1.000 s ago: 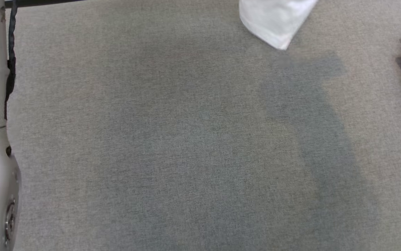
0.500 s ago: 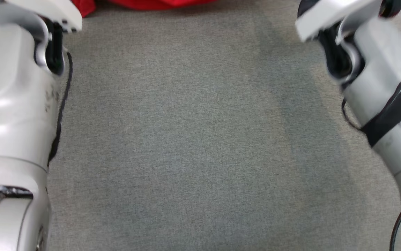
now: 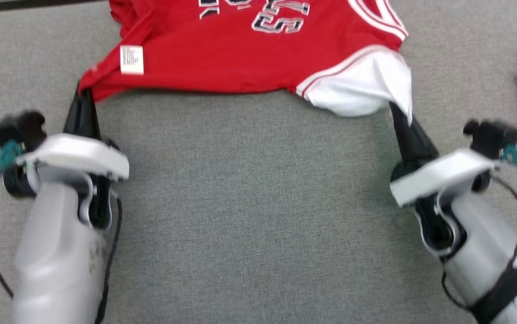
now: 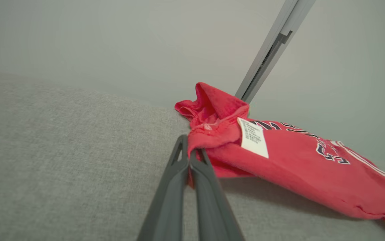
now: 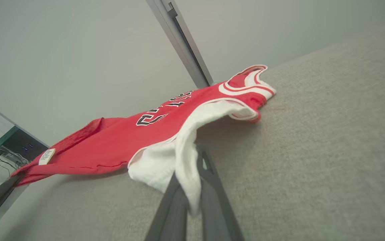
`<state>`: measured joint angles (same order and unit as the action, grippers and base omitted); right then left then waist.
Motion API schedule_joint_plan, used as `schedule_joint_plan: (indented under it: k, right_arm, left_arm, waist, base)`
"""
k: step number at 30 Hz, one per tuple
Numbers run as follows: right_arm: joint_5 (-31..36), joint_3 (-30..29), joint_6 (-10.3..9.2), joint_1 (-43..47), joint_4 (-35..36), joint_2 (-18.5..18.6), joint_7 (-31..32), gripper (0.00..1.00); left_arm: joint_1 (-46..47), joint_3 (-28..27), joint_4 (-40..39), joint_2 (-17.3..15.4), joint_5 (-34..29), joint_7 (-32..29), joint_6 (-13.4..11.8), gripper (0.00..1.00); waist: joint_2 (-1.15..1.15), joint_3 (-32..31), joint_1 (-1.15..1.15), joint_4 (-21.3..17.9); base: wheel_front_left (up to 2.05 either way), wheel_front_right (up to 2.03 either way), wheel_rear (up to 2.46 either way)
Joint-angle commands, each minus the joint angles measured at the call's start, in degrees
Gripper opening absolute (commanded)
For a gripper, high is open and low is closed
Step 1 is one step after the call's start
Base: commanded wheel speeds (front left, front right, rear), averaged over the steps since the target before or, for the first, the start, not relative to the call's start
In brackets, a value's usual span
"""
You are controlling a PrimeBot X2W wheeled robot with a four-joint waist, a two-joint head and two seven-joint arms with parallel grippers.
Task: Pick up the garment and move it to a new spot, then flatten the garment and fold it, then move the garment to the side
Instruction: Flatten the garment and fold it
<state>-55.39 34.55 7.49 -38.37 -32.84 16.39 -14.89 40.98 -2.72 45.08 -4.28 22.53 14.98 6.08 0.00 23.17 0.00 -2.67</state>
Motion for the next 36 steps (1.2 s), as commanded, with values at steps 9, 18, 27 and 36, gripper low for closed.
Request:
schedule_joint_plan:
  k: [9, 18, 27, 36]
  right_arm:
    - [4.5, -4.5, 0.00, 22.2, 11.2, 3.2, -0.4, 0.00]
    - [6.8, -7.8, 0.00, 40.4, 18.4, 5.2, 2.1, 0.00]
    - [9.9, -15.6, 0.00, 52.9, 26.3, 2.6, 10.6, 0.00]
    - [10.9, -20.4, 0.00, 53.8, 31.1, -1.3, 17.8, 0.00]
  left_arm:
    - [-22.3, -1.4, -12.5, 0.8, -1.2, 0.3, 1.0, 0.00]
    - [-40.6, -0.5, -24.9, 1.1, 0.5, -3.5, -2.3, 0.00]
    - [-52.3, -1.1, -38.8, 0.6, 1.1, -12.2, -6.1, 0.00]
    - [-51.9, 0.7, -43.0, 0.8, 1.8, -17.5, -8.1, 0.00]
  waist:
    - [0.00, -8.9, 0.00, 0.1]
    - [0.00, -15.2, 0.00, 1.2]
    - [0.00, -18.2, 0.00, 1.2]
    - [0.00, -17.3, 0.00, 1.4]
  base:
    - [0.00, 0.00, 0.00]
    - [0.00, 0.00, 0.00]
    - [0.00, 0.00, 0.00]
    - [0.00, 0.00, 0.00]
